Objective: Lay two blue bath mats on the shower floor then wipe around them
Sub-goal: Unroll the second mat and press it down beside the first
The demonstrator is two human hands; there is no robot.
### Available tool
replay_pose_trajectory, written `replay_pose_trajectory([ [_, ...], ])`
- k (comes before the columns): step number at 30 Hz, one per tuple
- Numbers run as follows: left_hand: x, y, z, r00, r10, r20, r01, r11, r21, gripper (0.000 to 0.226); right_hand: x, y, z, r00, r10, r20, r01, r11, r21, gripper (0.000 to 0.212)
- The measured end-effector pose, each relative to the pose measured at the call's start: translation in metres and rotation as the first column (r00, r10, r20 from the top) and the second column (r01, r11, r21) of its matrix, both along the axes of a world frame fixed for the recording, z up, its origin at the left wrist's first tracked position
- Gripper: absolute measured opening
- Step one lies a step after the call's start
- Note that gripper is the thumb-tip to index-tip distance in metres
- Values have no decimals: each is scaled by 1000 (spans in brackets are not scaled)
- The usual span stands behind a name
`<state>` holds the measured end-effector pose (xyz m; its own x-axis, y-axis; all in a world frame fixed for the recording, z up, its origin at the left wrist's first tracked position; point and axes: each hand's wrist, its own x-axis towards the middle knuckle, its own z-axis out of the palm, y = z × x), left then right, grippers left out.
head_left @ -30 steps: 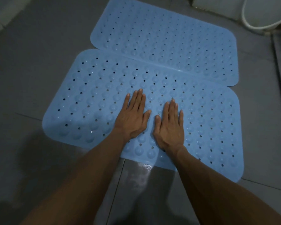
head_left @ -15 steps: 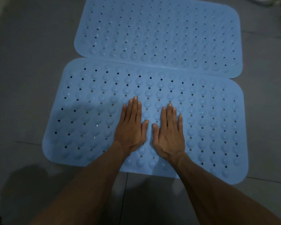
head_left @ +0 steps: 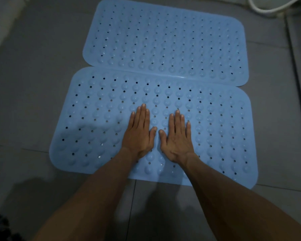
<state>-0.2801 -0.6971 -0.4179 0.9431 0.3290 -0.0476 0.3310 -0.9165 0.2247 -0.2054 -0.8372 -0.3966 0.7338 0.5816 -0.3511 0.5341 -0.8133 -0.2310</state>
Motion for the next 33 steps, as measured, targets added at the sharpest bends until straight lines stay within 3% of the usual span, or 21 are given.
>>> replay_pose_trajectory([
  [3, -2, 2, 1, 999, -25, -41, 24, 999, -28, 69, 4, 1, 6, 997, 20, -78, -26, 997, -74, 75],
  [7, 1, 19, 28, 973, -110, -203, 93, 991, -92, 72, 16, 11, 27, 976, 37, -216, -91, 966, -244, 80],
  [11, 6, 32, 90, 898, -109, -427, 124, 992, 7, 65, 31, 15, 81, 950, 45, -309, -136, 950, -280, 74],
  [17, 10, 16, 232, 883, -45, -467, 56, 998, 11, 65, 45, -12, 213, 956, 70, -285, -145, 957, -252, 69],
  [21, 19, 0, 339, 887, -37, -461, 33, 999, -16, 78, 55, -40, 315, 959, 49, -281, -118, 965, -235, 68],
  [33, 60, -35, 655, 920, 94, -381, -136, 987, -85, 66, 115, -94, 627, 972, -23, -234, -13, 989, -149, 66],
])
